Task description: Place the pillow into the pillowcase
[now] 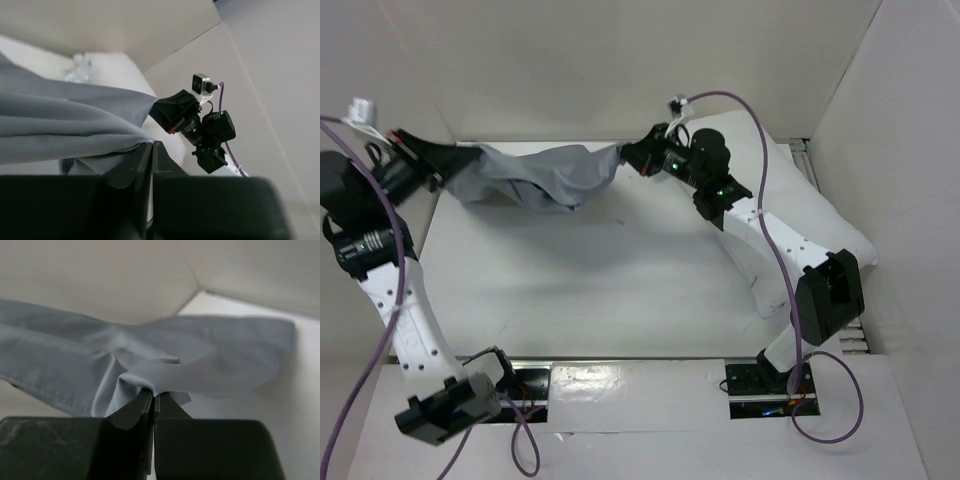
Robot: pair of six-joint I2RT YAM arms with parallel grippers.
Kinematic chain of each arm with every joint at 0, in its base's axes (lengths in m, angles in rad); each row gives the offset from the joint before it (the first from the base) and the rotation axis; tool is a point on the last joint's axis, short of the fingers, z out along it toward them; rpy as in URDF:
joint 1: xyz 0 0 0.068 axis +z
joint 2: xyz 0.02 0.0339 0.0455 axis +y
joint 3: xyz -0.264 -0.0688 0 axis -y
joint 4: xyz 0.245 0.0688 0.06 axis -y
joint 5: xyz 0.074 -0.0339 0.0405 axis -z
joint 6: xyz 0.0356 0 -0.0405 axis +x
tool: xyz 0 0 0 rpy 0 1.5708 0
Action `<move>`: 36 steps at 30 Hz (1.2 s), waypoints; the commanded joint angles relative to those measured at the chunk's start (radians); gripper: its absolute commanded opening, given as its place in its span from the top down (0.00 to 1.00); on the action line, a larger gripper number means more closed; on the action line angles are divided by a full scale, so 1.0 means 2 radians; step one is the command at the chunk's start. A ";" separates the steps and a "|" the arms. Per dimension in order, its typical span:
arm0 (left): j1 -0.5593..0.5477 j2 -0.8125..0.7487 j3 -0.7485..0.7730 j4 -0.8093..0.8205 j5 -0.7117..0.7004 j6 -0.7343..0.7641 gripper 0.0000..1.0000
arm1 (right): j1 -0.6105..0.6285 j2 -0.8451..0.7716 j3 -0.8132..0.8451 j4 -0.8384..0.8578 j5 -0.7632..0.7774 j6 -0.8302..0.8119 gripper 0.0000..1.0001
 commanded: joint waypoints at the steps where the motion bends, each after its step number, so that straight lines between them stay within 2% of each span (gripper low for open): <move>1: -0.035 -0.054 -0.093 -0.171 -0.079 0.133 0.77 | 0.018 -0.047 -0.055 -0.061 -0.022 -0.017 1.00; 3: -0.046 -0.076 -0.155 -0.212 -0.133 0.161 0.39 | 0.018 -0.047 -0.078 -0.120 -0.017 -0.032 1.00; 4: -0.046 -0.096 -0.173 -0.254 -0.150 0.184 0.14 | 0.018 -0.052 -0.094 -0.141 -0.012 -0.053 1.00; 5: -0.046 -0.103 -0.189 -0.270 -0.163 0.194 0.06 | 0.018 -0.052 -0.103 -0.161 0.002 -0.064 1.00; 6: -0.046 -0.109 -0.212 -0.282 -0.187 0.203 0.03 | 0.023 -0.057 -0.114 -0.203 0.014 -0.073 0.86; 8: -0.046 -0.113 -0.226 -0.301 -0.203 0.213 0.03 | 0.023 -0.062 -0.115 -0.246 0.047 -0.098 0.60; 9: -0.046 -0.113 -0.226 -0.307 -0.217 0.213 0.03 | 0.023 -0.062 -0.115 -0.285 0.061 -0.104 0.51; 10: -0.046 -0.113 -0.226 -0.312 -0.251 0.213 0.04 | 0.023 -0.068 -0.115 -0.298 0.073 -0.108 0.34; 13: -0.046 -0.090 -0.226 -0.309 -0.309 0.213 0.08 | 0.023 -0.079 -0.096 -0.342 0.127 -0.108 0.19; 14: -0.051 -0.082 -0.230 -0.302 -0.320 0.207 0.09 | 0.027 -0.079 -0.086 -0.355 0.142 -0.108 0.18; 16: -0.062 -0.050 -0.240 -0.265 -0.334 0.196 0.12 | 0.033 -0.057 -0.061 -0.407 0.200 -0.102 0.18; 18: -0.088 -0.018 -0.245 -0.246 -0.368 0.184 0.16 | 0.039 -0.039 -0.031 -0.431 0.228 -0.102 0.28; 20: -0.106 0.040 -0.240 -0.233 -0.401 0.176 0.27 | 0.046 -0.018 -0.026 -0.444 0.233 -0.102 0.46; 21: -0.111 0.062 -0.240 -0.226 -0.401 0.171 0.28 | 0.052 -0.012 -0.026 -0.451 0.225 -0.102 0.52; 22: -0.121 0.083 -0.234 -0.219 -0.392 0.171 0.33 | 0.052 0.000 -0.032 -0.451 0.216 -0.102 0.63; 23: -0.126 0.126 -0.224 -0.219 -0.401 0.171 0.46 | 0.052 0.006 -0.042 -0.457 0.210 -0.102 0.70; 25: -0.137 0.167 -0.213 -0.215 -0.416 0.171 0.55 | 0.052 0.020 -0.054 -0.461 0.199 -0.097 0.80; 26: -0.143 0.186 -0.202 -0.215 -0.427 0.171 0.60 | 0.052 0.025 -0.060 -0.461 0.194 -0.097 0.88; 27: -0.144 0.205 -0.196 -0.210 -0.427 0.171 0.64 | 0.052 0.025 -0.070 -0.461 0.194 -0.091 0.89; 28: -0.144 0.239 -0.192 -0.210 -0.432 0.171 0.76 | 0.052 0.037 -0.070 -0.455 0.187 -0.091 0.89; 29: -0.144 0.255 -0.182 -0.204 -0.441 0.171 0.78 | 0.052 0.042 -0.078 -0.445 0.180 -0.085 0.91; 36: -0.144 0.399 -0.106 -0.209 -0.454 0.183 0.75 | 0.043 0.123 -0.052 -0.417 0.171 -0.076 0.92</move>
